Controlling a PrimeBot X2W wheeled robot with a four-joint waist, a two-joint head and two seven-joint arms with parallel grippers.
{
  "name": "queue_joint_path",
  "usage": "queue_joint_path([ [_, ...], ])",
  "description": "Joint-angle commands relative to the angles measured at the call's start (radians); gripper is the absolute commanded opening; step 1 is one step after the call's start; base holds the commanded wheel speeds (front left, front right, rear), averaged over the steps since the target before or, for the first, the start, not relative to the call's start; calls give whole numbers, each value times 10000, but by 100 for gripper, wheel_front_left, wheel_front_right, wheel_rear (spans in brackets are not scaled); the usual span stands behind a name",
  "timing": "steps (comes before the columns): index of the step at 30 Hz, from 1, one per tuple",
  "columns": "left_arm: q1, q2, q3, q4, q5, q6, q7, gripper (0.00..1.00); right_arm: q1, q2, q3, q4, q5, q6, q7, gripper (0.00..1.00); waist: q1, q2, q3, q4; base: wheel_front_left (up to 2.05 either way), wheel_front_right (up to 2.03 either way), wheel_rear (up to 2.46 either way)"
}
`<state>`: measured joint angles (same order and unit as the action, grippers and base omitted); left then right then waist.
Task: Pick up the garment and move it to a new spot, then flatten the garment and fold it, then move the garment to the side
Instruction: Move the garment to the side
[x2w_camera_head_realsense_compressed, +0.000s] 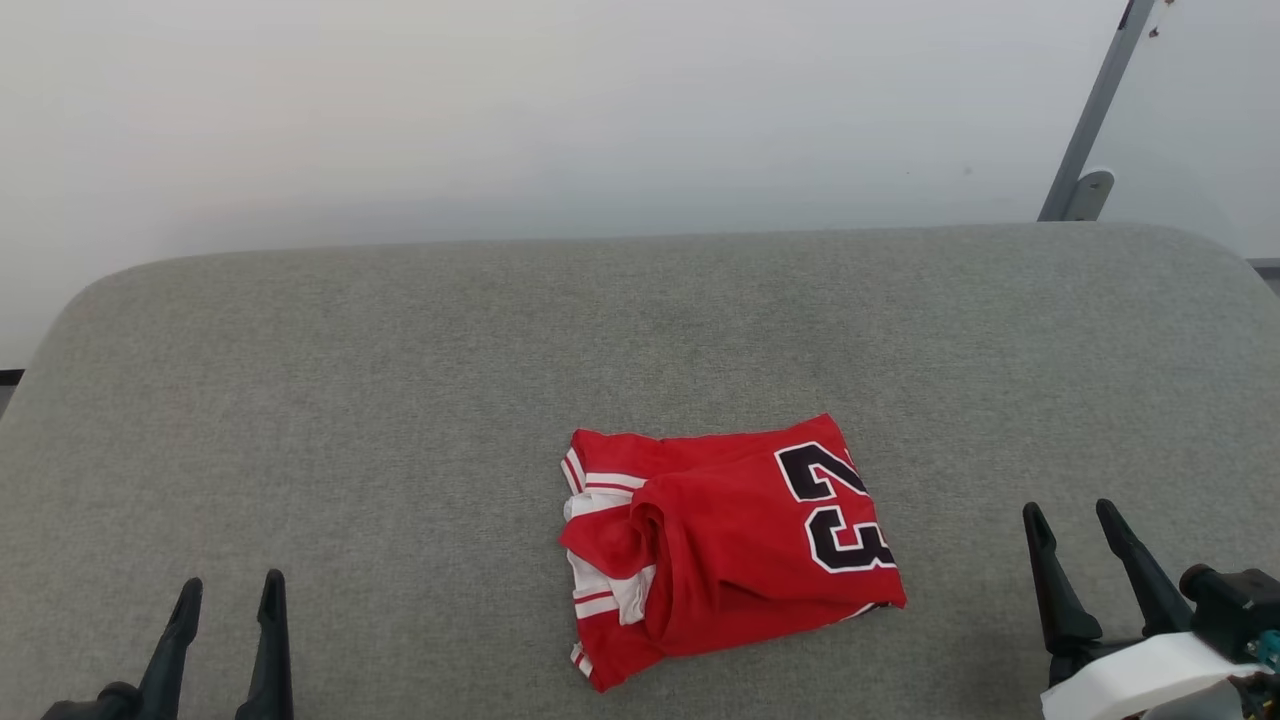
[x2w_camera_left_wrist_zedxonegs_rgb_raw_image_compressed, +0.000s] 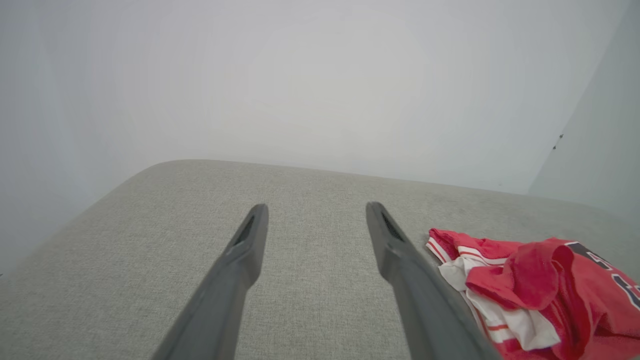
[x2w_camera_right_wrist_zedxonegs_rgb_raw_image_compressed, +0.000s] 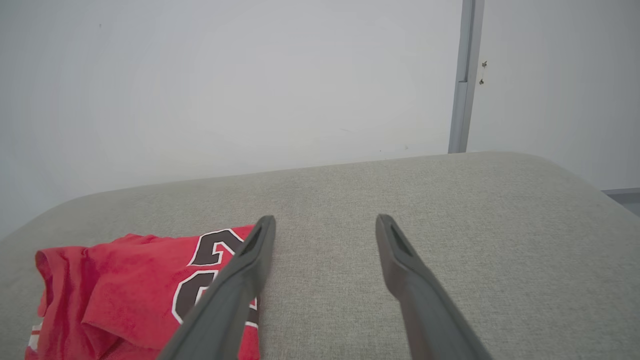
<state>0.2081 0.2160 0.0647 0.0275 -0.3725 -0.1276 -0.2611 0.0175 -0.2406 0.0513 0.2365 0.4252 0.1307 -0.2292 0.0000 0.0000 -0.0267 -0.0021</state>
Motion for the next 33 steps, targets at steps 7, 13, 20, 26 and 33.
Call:
queue_joint_path([
  [7,-200,-48,-119,33,86,-24,-49,100,-94,40,183,-142,75,1,302,100,0,0,57,227,0,0,0],
  [13,-277,-34,-134,-34,-39,-24,-49,100,-782,-275,636,-22,663,1,1629,100,0,0,225,540,0,0,0],
  [20,-577,-60,-228,-34,-173,-24,-50,100,-2091,-956,1266,306,1515,1,4367,100,0,0,810,1055,0,0,0],
  [26,-880,-122,-371,83,-288,-24,-50,100,-2979,-1404,1585,669,1861,1,6407,100,0,0,1253,1448,0,0,0],
  [33,-1365,-209,-650,236,-322,-24,-51,100,-3955,-1690,1932,1436,2254,1,9476,100,0,0,1803,1946,0,0,0],
])
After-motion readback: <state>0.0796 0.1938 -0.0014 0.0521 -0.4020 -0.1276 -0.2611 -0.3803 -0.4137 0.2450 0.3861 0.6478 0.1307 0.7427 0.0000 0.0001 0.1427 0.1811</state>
